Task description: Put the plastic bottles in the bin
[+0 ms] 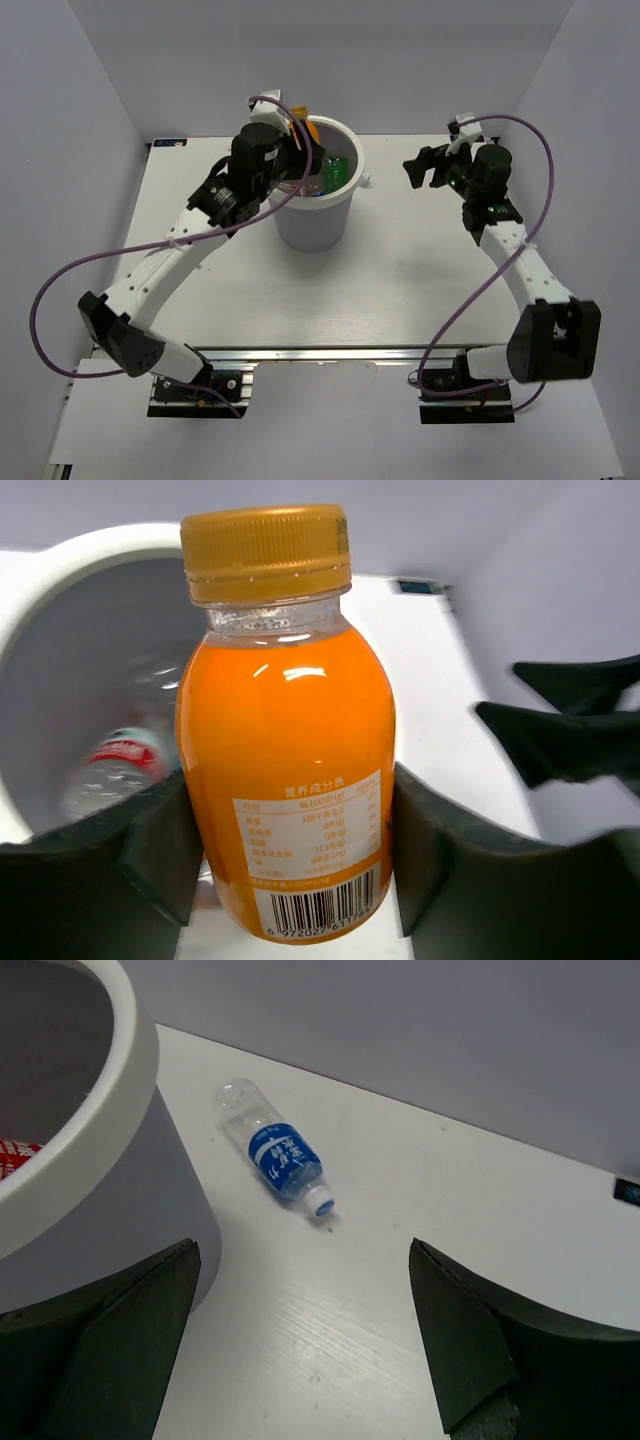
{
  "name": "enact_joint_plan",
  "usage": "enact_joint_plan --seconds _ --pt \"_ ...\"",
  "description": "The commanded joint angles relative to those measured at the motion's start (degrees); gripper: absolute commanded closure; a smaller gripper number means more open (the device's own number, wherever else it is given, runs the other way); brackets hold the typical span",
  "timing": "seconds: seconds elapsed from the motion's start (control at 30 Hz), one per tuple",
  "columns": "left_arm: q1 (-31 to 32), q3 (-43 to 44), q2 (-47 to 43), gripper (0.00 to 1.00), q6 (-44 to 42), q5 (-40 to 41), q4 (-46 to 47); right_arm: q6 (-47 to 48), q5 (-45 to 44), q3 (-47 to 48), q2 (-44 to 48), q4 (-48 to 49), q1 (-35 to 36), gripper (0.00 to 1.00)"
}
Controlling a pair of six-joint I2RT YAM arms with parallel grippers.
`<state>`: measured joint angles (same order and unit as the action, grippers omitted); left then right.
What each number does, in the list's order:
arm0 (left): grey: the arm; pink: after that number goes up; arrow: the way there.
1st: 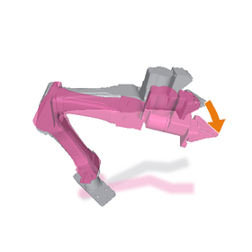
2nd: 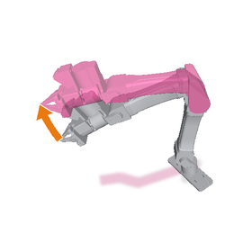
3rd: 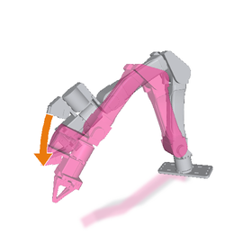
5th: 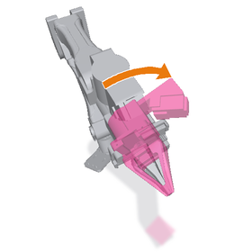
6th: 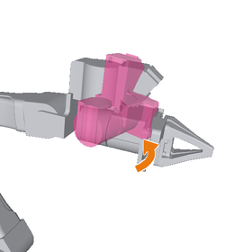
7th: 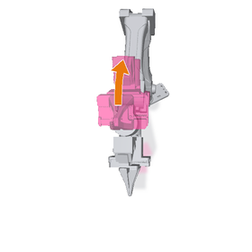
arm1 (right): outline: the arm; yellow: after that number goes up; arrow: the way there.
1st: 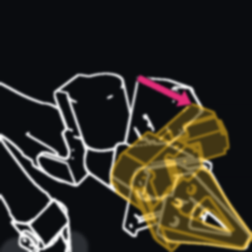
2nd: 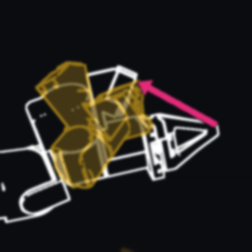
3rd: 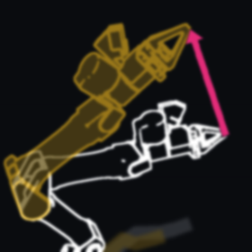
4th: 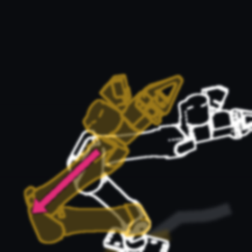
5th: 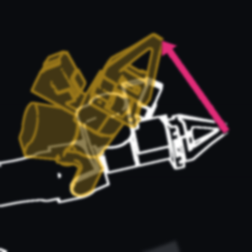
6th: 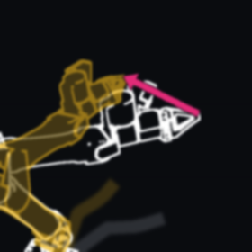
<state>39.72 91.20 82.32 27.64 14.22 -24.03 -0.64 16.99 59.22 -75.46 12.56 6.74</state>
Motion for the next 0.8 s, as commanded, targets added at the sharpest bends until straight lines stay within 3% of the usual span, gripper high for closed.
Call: enact_joint_plan --seconds 0.0,0.1,0.23,0.33,0.53,0.63,0.77 --pt "-3.59 4.32 2.74 0.25 -1.36 -2.16 -1.63 4.95 11.73 8.51 -7.48 3.88 -0.06 0.11" --pt "-6.06 6.09 7.31 0.13 -0.83 -2.52 -1.99 4.16 14.72 13.71 -17.15 5.45 0.37 0.11" --pt "-9.31 12.14 12.33 0.02 -0.83 -4.54 -4.70 6.97 15.79 27.65 -31.89 2.31 2.83 0.11" --pt "-11.51 16.36 14.70 0.02 -0.66 -5.25 -6.02 7.76 21.03 36.38 -41.94 -2.26 3.36 0.10" --pt "-18.88 21.74 15.50 0.02 0.83 -10.34 -7.17 11.36 22.98 52.21 -55.73 -9.55 5.91 0.11" --pt "-25.47 19.12 13.75 0.02 2.94 -16.92 -4.02 12.15 20.73 57.66 -60.93 -11.41 7.49 0.11" --pt "-31.45 13.23 10.58 0.02 4.62 -18.17 -1.29 14.00 17.64 63.64 -66.74 -14.39 8.90 0.11"
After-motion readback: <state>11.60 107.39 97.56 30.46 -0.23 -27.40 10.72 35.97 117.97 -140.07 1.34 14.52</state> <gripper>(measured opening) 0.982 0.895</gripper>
